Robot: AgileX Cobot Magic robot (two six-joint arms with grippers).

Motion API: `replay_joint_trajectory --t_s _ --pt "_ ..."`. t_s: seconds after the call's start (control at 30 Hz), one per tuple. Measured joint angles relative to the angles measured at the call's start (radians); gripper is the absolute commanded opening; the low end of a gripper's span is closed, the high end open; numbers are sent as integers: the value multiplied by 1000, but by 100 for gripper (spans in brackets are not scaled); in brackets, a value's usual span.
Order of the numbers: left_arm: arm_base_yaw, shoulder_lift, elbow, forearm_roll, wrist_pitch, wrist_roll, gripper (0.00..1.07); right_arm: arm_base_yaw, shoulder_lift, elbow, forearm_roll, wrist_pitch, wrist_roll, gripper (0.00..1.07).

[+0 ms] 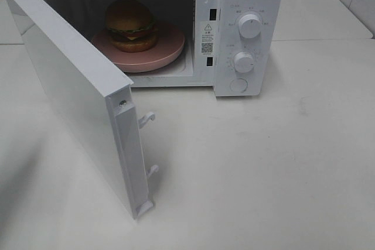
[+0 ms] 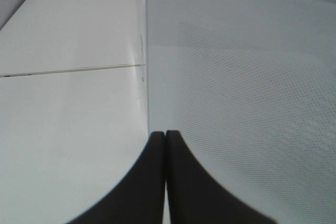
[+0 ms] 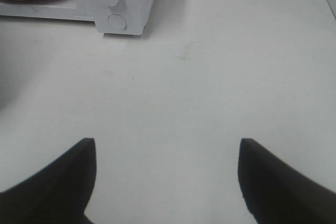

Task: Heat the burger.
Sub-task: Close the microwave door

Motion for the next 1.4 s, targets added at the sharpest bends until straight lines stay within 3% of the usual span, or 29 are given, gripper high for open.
replay_joint_trajectory --t_s 0.3,0.5,0.77,0.83,0.93,1.0,1.13,1.2,1.4 --pt "-7 134 -41 95 -98 -53 0 0 0 0 0 0 0 72" --pt "-116 223 -71 78 -119 -18 0 0 0 0 0 0 0 72" --pt "-267 319 -115 -96 -125 33 0 0 0 0 0 0 0 72" --pt "-334 345 -131 -190 -126 87 0 0 0 0 0 0 0 72" --pt "-351 351 -135 -219 -126 103 0 0 0 0 0 0 0 72" --pt "-398 369 -149 -307 -126 149 0 0 0 0 0 0 0 72" --pt "-450 393 -174 -377 -126 190 0 0 0 0 0 0 0 72" --pt "-519 429 -216 -468 -129 232 0 0 0 0 0 0 0 72" --pt "-582 469 -259 -571 -133 289 0 0 0 0 0 0 0 72"
